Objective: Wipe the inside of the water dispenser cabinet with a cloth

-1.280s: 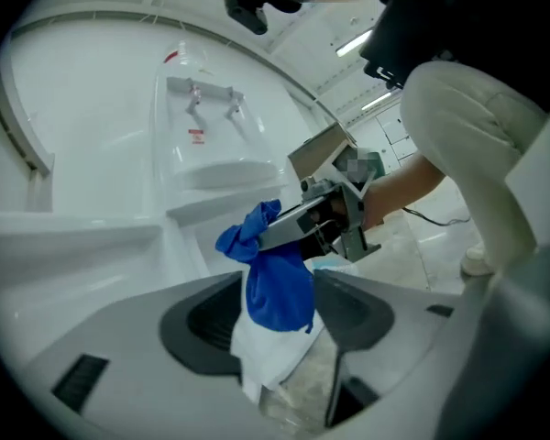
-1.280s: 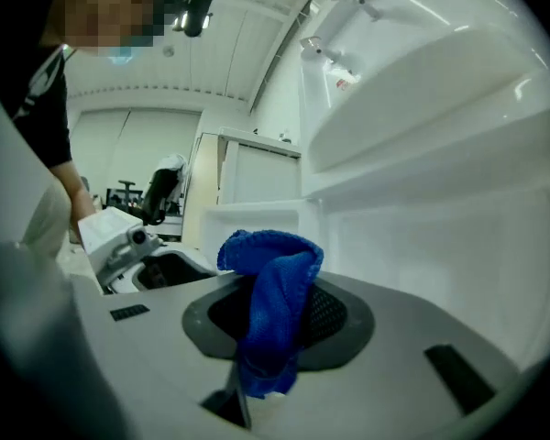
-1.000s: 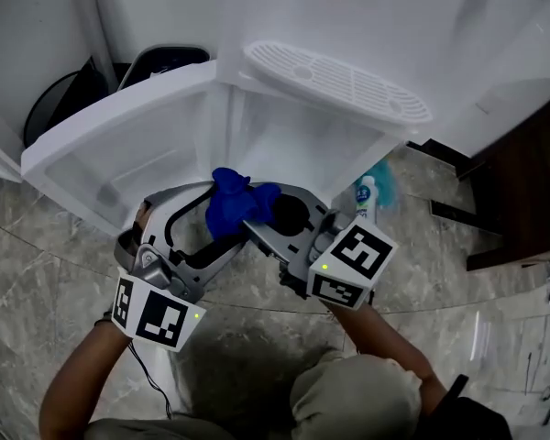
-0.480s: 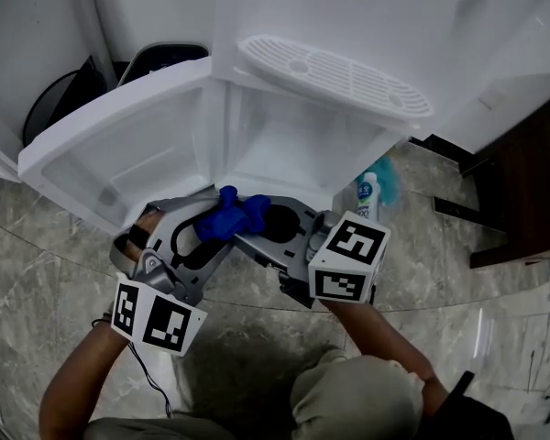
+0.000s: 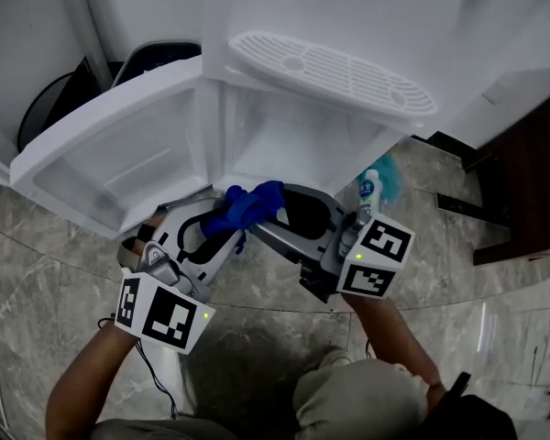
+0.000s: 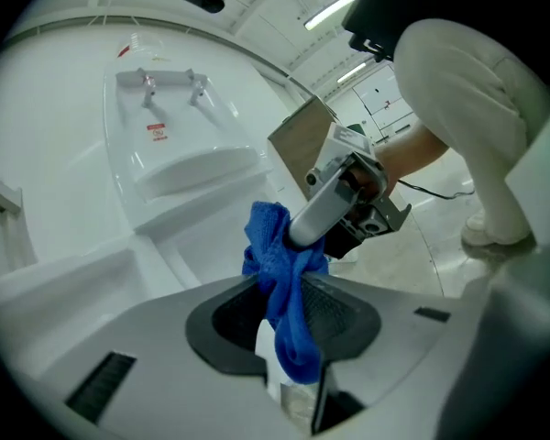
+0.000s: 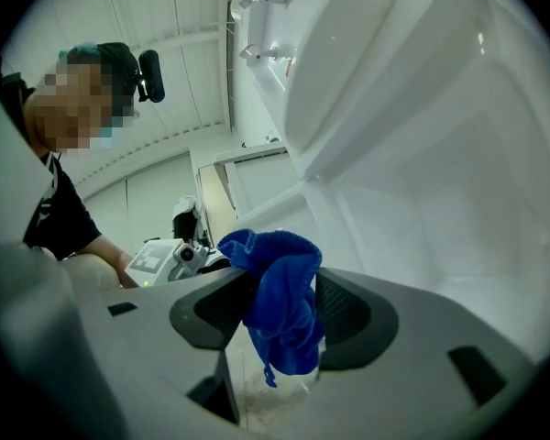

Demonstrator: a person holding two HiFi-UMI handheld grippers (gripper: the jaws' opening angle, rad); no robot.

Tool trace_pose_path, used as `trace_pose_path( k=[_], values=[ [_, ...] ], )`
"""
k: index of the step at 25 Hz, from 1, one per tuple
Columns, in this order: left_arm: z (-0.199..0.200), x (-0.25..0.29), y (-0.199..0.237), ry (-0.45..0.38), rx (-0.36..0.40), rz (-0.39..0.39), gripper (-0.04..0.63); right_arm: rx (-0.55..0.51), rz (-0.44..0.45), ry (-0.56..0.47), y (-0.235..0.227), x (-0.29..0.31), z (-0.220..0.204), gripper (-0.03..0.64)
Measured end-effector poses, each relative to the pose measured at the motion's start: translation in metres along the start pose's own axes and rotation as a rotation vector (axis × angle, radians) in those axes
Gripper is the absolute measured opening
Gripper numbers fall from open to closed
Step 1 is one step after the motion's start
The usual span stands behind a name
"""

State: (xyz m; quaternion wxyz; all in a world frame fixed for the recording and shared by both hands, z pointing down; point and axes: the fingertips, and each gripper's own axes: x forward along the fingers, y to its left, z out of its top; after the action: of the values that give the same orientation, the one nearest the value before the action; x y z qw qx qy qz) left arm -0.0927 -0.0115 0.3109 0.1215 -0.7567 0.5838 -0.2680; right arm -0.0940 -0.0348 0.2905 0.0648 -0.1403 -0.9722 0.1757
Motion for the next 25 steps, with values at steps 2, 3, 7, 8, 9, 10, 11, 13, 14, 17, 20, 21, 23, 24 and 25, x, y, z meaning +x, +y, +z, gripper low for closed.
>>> trace_pose_path(
  k=[2,3,7,8,9,10,11,13,14,17,20,21,23,24,25],
  values=[
    [-0.004,0.008,0.005,-0.015,-0.073,-0.006,0.110,-0.065,-0.051,0.010,-0.011,-0.008,0.002,0.199],
    [-0.005,0.012,0.006,-0.028,-0.116,-0.010,0.110,-0.098,-0.079,0.009,-0.016,-0.014,0.003,0.199],
    [-0.014,0.029,0.016,-0.073,-0.390,-0.004,0.110,-0.095,-0.211,-0.087,-0.046,-0.054,0.019,0.191],
    [-0.019,0.033,0.021,-0.070,-0.451,0.002,0.110,-0.096,-0.236,-0.093,-0.053,-0.064,0.022,0.169],
    [-0.022,0.037,0.026,-0.069,-0.487,0.009,0.110,-0.111,-0.254,-0.085,-0.057,-0.071,0.024,0.142],
    [-0.024,0.042,0.028,-0.068,-0.501,0.011,0.110,-0.134,-0.267,-0.070,-0.059,-0.077,0.024,0.110],
    [-0.026,0.047,0.027,-0.062,-0.508,0.004,0.110,-0.161,-0.274,-0.053,-0.059,-0.080,0.024,0.076],
    [-0.032,0.060,0.018,-0.039,-0.515,-0.037,0.110,-0.209,-0.277,-0.019,-0.056,-0.083,0.021,0.043],
    [-0.034,0.067,0.014,-0.035,-0.511,-0.056,0.110,-0.231,-0.278,-0.003,-0.054,-0.084,0.019,0.032],
    [-0.036,0.094,0.008,-0.048,-0.523,-0.082,0.110,-0.281,-0.274,0.054,-0.046,-0.091,0.014,0.011],
    [-0.047,0.128,0.007,-0.030,-0.550,-0.079,0.110,-0.318,-0.251,0.149,-0.036,-0.099,0.004,-0.002],
    [-0.051,0.141,0.009,-0.023,-0.549,-0.071,0.110,-0.335,-0.251,0.173,-0.034,-0.103,0.001,-0.002],
    [-0.057,0.170,0.016,-0.001,-0.531,-0.057,0.110,-0.342,-0.256,0.193,-0.030,-0.112,-0.002,-0.002],
    [-0.059,0.185,0.018,0.013,-0.514,-0.057,0.110,-0.334,-0.259,0.197,-0.028,-0.116,-0.002,-0.002],
    [-0.060,0.201,0.019,0.027,-0.493,-0.061,0.110,-0.326,-0.262,0.202,-0.025,-0.122,-0.003,-0.002]
  ],
)
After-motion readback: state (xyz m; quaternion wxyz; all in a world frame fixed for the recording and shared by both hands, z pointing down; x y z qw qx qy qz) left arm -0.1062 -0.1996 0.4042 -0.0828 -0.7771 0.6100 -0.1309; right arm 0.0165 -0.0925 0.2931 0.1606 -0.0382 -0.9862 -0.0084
